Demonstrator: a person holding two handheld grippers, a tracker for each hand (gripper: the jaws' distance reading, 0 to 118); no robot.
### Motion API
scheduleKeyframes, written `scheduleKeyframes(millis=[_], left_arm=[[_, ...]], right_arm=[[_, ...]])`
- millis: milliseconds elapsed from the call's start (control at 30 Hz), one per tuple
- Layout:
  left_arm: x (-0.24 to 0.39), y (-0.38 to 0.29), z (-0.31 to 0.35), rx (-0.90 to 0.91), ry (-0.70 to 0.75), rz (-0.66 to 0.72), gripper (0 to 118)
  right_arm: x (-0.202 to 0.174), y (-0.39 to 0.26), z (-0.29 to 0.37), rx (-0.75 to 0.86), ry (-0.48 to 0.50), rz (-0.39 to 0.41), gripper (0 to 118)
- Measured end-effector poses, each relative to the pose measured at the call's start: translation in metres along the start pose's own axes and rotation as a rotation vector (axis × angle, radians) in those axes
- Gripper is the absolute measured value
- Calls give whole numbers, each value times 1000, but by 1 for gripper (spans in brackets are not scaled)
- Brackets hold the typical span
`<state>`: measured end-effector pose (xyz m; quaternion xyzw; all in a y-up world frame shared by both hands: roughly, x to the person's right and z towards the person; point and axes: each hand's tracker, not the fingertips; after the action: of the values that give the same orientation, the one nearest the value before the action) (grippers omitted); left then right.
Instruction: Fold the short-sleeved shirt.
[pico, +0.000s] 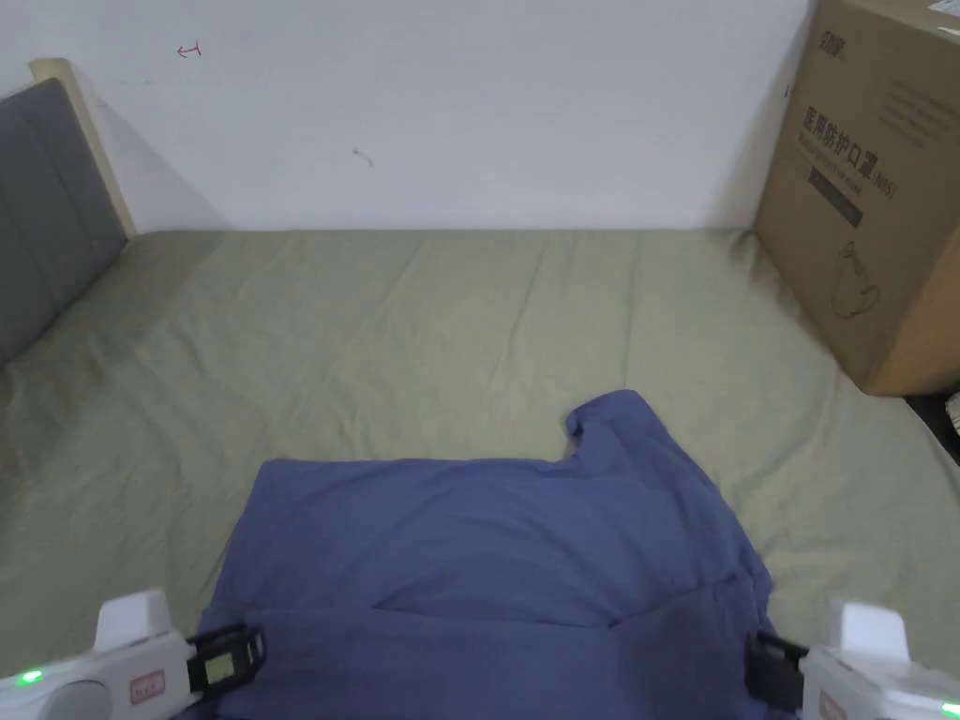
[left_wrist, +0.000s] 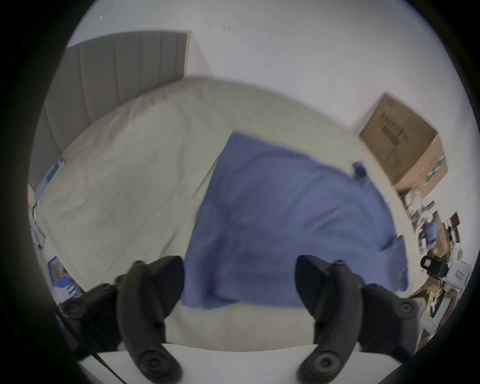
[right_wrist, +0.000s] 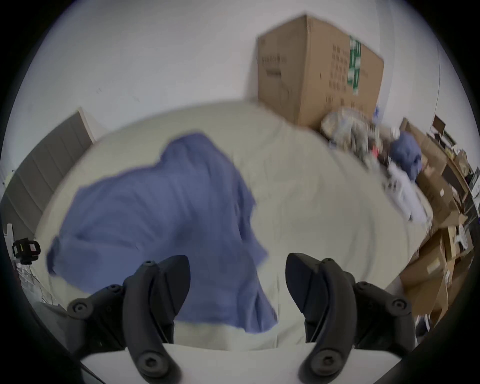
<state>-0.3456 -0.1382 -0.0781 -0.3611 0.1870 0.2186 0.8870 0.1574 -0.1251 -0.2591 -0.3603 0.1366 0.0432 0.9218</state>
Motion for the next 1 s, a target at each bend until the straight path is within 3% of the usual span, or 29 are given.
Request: scheduleKeyframes(millis=[67, 233, 433, 533, 600, 633, 667, 1000], left_arm=[[20, 19, 27, 137, -21, -26, 96], [77, 57, 86, 463, -31, -147, 96], [111, 69, 104, 662, -13, -219, 94], [121, 62, 102, 716, 10, -243, 74], [125, 58, 99, 729, 24, -267, 27], [126, 56, 97, 730, 20, -277, 8], [126, 55, 95, 730, 4, -282, 1], [111, 76, 63, 552, -24, -267, 0]], right_arm=[[-4, 29, 25, 121, 24, 5, 79], [-31, 82, 86, 406, 47, 50, 79], [-60, 95, 114, 591, 16, 102, 79], [-69, 92, 119, 627, 9, 104, 69], [-72, 90, 119, 638, 1, 115, 42], [-74, 90, 118, 645, -6, 120, 23], [-75, 89, 118, 652, -18, 125, 0], [-74, 99, 96, 640, 14, 123, 0]])
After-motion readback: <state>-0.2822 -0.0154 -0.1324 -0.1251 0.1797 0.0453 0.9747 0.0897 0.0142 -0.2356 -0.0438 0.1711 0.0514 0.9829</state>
